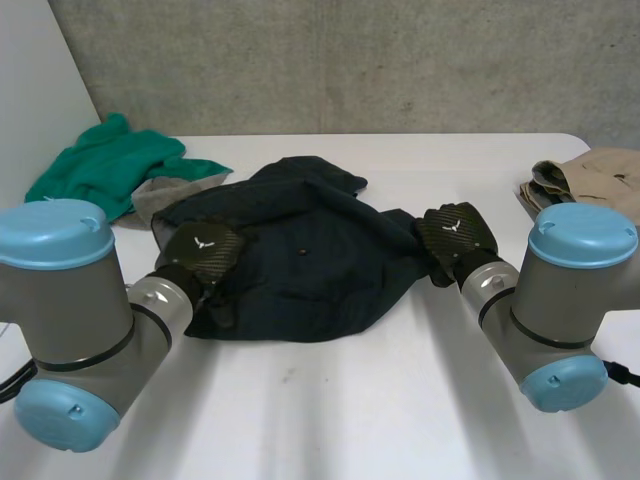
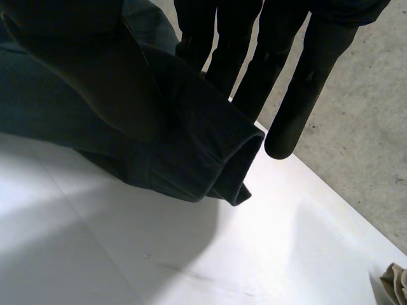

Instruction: Fold the laundry.

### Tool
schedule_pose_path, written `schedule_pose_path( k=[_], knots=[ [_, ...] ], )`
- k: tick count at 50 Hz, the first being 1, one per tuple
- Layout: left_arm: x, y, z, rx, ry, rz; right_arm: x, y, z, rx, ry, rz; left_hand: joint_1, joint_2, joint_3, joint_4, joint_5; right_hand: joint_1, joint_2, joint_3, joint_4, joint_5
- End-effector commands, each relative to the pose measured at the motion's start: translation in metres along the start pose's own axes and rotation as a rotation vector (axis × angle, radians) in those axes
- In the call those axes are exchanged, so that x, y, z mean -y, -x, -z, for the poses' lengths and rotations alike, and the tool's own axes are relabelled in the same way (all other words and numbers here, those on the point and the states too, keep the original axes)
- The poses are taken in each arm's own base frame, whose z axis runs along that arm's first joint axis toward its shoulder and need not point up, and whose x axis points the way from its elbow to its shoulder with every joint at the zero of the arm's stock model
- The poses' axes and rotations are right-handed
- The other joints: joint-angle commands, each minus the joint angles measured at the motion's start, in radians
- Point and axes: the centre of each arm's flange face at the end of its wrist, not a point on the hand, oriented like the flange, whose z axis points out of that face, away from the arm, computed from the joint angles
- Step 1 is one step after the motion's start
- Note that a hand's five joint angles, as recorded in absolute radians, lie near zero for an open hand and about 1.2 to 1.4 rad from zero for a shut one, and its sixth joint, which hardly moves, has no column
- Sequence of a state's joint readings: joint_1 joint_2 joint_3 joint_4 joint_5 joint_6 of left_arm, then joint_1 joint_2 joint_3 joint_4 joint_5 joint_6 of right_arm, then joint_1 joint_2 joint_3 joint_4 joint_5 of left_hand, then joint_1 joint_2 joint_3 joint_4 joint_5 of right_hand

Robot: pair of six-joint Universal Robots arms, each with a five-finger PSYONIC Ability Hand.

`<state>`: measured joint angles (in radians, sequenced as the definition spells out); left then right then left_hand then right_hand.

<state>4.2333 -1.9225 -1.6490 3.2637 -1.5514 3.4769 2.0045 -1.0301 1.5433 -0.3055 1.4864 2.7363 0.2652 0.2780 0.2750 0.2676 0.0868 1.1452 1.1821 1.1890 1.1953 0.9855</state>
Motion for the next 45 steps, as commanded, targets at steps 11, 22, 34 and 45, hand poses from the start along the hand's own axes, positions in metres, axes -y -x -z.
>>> schedule_pose_path(
  k=[11, 22, 34, 45],
  knots=[
    [0.02, -0.004, -0.003, -0.067, 0.018, 0.003, 0.018, -0.012, 0.024, 0.011, 0.107, 0.034, 0.066, 0.053, 0.056, 0.063, 0.069, -0.965, -1.002, -1.008, -1.015, -0.98],
    [-0.002, -0.018, -0.032, -0.144, 0.165, -0.018, 0.007, -0.023, 0.044, 0.049, 0.192, 0.016, 0.23, 0.217, 0.22, 0.228, 0.234, -0.971, -1.008, -1.014, -1.021, -0.986],
    [0.003, 0.006, -0.045, 0.075, 0.166, -0.065, -0.012, -0.032, 0.04, 0.001, 0.159, 0.045, 1.131, 1.118, 1.121, 1.129, 1.135, -0.971, -1.008, -1.014, -1.021, -0.986],
    [0.166, 0.118, -0.019, 0.517, -0.63, -0.003, -0.004, -0.027, 0.038, 0.014, 0.128, 0.056, 1.131, 1.118, 1.121, 1.129, 1.135, -0.971, -1.008, -1.014, -1.021, -0.986]
  ],
)
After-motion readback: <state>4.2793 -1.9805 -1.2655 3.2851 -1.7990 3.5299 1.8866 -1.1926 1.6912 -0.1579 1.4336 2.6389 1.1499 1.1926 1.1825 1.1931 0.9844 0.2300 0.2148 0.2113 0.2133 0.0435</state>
